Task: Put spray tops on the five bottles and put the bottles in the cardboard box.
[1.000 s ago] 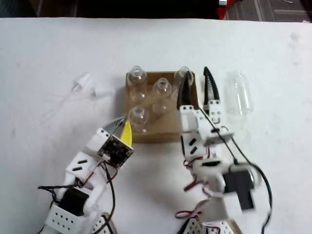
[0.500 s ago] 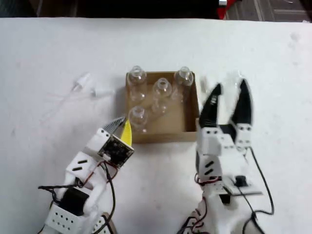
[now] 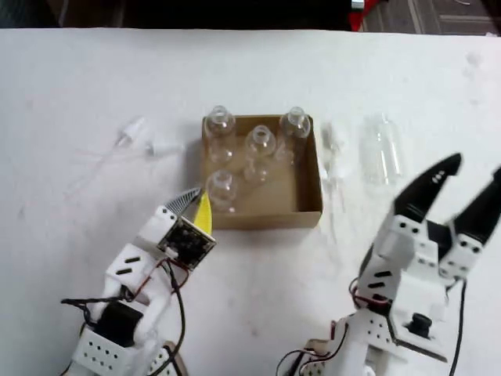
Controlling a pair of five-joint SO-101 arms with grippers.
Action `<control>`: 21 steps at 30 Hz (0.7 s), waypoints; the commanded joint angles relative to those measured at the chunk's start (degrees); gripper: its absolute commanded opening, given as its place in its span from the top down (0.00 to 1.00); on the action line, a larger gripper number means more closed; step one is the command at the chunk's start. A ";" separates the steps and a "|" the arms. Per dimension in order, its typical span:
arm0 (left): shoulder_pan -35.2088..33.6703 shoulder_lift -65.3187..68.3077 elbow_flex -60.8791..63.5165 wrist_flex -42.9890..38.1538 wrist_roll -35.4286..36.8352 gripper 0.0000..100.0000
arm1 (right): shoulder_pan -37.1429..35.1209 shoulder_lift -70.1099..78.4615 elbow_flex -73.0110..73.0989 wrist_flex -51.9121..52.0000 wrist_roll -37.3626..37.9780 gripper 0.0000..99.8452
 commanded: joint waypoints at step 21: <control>0.22 -0.84 -0.18 -0.44 -0.88 0.98 | 24.75 -23.96 0.70 86.29 -0.26 0.85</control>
